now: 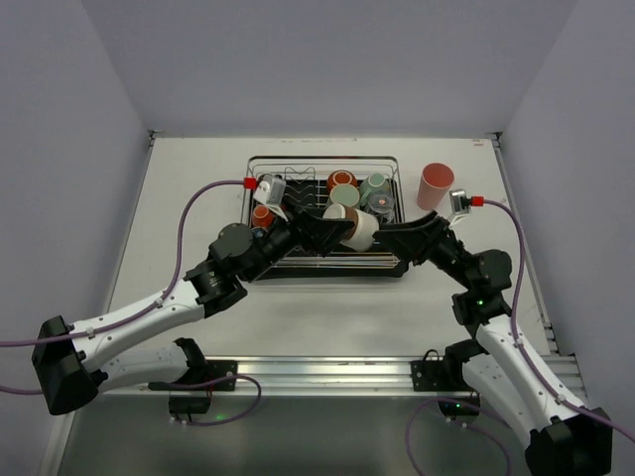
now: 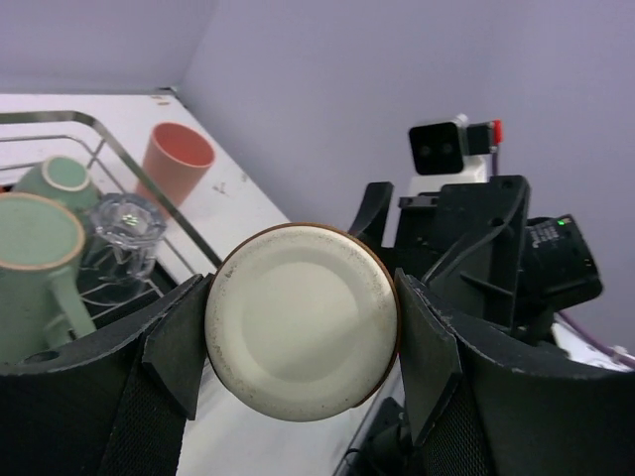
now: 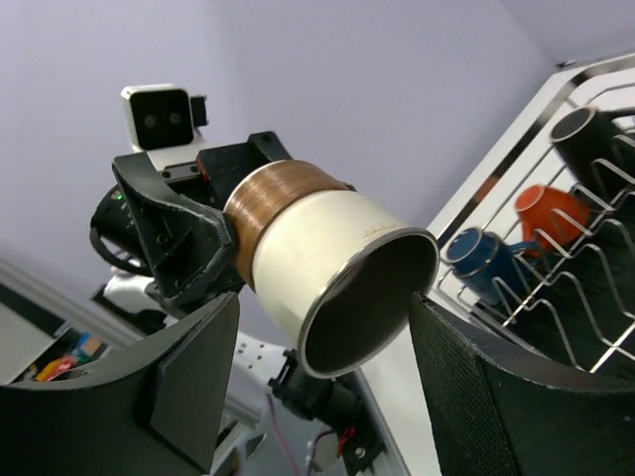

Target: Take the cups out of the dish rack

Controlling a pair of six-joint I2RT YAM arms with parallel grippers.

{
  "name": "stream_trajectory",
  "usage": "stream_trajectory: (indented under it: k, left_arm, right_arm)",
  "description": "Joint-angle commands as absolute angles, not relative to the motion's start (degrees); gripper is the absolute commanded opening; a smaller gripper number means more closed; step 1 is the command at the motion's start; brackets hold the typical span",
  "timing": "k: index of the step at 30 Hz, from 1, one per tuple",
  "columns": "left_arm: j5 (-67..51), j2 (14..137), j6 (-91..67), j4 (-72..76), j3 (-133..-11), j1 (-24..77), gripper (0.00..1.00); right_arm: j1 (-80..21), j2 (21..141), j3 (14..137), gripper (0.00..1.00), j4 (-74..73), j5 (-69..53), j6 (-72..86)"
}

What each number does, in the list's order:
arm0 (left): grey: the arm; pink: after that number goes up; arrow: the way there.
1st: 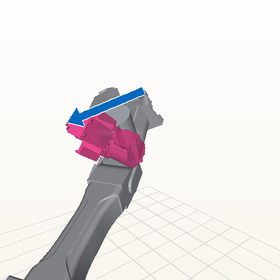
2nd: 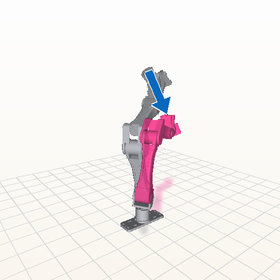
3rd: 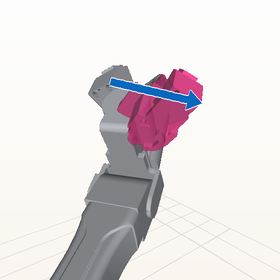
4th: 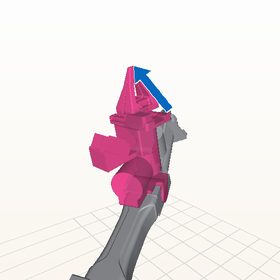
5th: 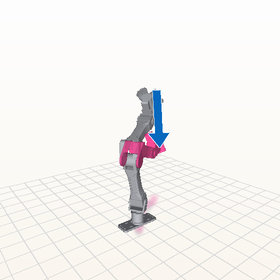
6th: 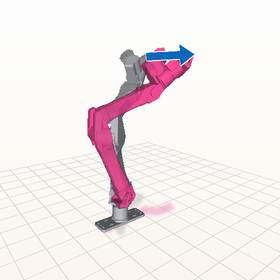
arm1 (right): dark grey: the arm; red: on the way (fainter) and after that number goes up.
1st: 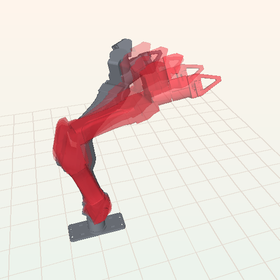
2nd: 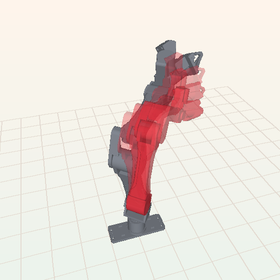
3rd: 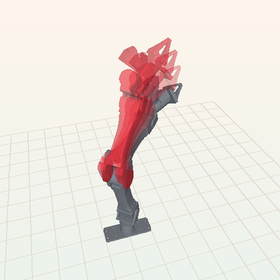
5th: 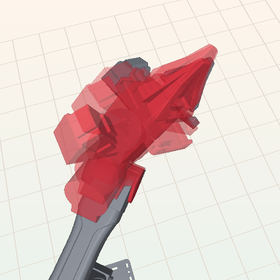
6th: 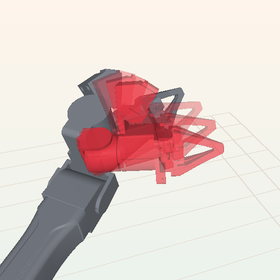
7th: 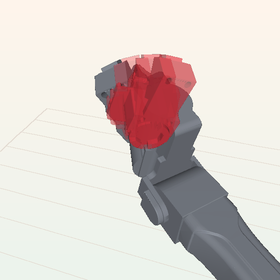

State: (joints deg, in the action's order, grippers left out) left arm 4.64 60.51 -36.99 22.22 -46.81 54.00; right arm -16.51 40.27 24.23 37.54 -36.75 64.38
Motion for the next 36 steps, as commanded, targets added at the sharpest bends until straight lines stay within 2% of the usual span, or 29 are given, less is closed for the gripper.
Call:
stream_trajectory:
  k: [1, 5, 9, 11, 12, 13, 15, 16, 19, 20, 22, 23, 25, 26, 27, 29, 30, 32, 36]
  left_arm:
    - [0.3, 61.1, -42.4, 33.4, -46.6, 53.7, 0.43]
    - [-1.2, 61.3, -43.2, 37.0, -45.2, 53.7, 0.43]
    - [-0.4, 61.3, -43.7, 39.1, -43.4, 53.7, 0.43]
    - [-0.4, 61.4, -43.5, 38.4, -43.2, 53.7, 0.49]
    - [-0.4, 61.4, -43.0, 38.1, -43.1, 53.7, 0.53]
    - [1.4, 61.1, -42.5, 37.5, -43.0, 53.8, 0.65]
    - [2.9, 60.6, -41.5, 35.3, -43.0, 53.8, 0.78]
    - [3.2, 59.7, -40.8, 34.5, -43.1, 53.8, 0.89]
    - [5.9, 56.2, -36.4, 26.1, -43.8, 53.8, 1.00]
    - [6.8, 54.9, -35.3, 23.6, -43.9, 53.8, 1.00]
    - [10.2, 50.9, -32.3, 17.2, -45.2, 53.8, 1.00]
    - [11.2, 49.5, -31.2, 10.8, -45.4, 53.8, 1.00]
    - [13.6, 45.3, -28.4, 4.5, -46.4, 53.8, 1.00]
    - [14.6, 44.0, -27.7, -2.1, -46.8, 53.8, 1.00]
    - [14.8, 41.8, -25.9, -5.2, -47.8, 53.8, 1.00]
    - [15.6, 40.4, -24.3, -14.2, -49.2, 53.8, 1.00]
    - [15.6, 39.8, -23.1, -16.4, -50.1, 53.8, 1.00]
    - [14.8, 39.6, -20.9, -21.4, -50.5, 53.8, 1.00]
    - [15.5, 41.3, -17.8, -26.4, -50.0, 53.8, 1.00]
  right_arm:
    - [-18.6, 43.7, 25.5, 0.71, 47.9, -40.2, 68.7]
    - [-20.7, 46.7, 26.4, 0.64, 51.9, -40.1, 70.4]
    - [-21.5, 48.2, 26.5, 0.43, 57.6, -39.6, 73.0]
    - [-21.6, 49.2, 26.3, 0.32, 60.4, -39.3, 75.6]
    - [-21.7, 50.2, 26.0, 0.24, 63.5, -39.1, 76.5]
    - [-21.6, 50.7, 25.8, 0.18, 65.1, -38.7, 77.4]
    - [-21.6, 51.4, 26.0, 0.07, 66.5, -38.7, 78.9]
    - [-21.6, 51.7, 26.4, 0.00, 65.9, -38.8, 78.9]
    - [-21.4, 49.5, 27.7, 0.00, 59.3, -38.8, 75.6]
    - [-21.4, 48.5, 28.4, 0.00, 55.7, -38.7, 71.5]
    - [-21.3, 46.2, 33.0, 0.00, 35.7, -36.8, 63.9]
    - [-21.4, 44.0, 38.4, 0.00, 17.7, -34.3, 53.8]
    - [-21.3, 42.5, 44.1, 0.00, 2.6, -21.2, 44.8]
    - [-21.4, 43.0, 50.5, 0.00, -10.1, -16.4, 36.3]
    - [-21.3, 43.8, 53.8, 0.00, -15.3, -6.3, 33.0]
    - [-20.8, 47.7, 62.2, 0.00, -27.5, 4.7, 26.1]
    - [-20.0, 49.3, 64.2, 0.00, -30.2, 14.3, 24.7]
    - [-17.8, 54.0, 69.7, 0.00, -36.0, 19.3, 21.7]
    - [-5.4, 60.4, 73.2, 0.00, -36.9, 15.0, 19.9]
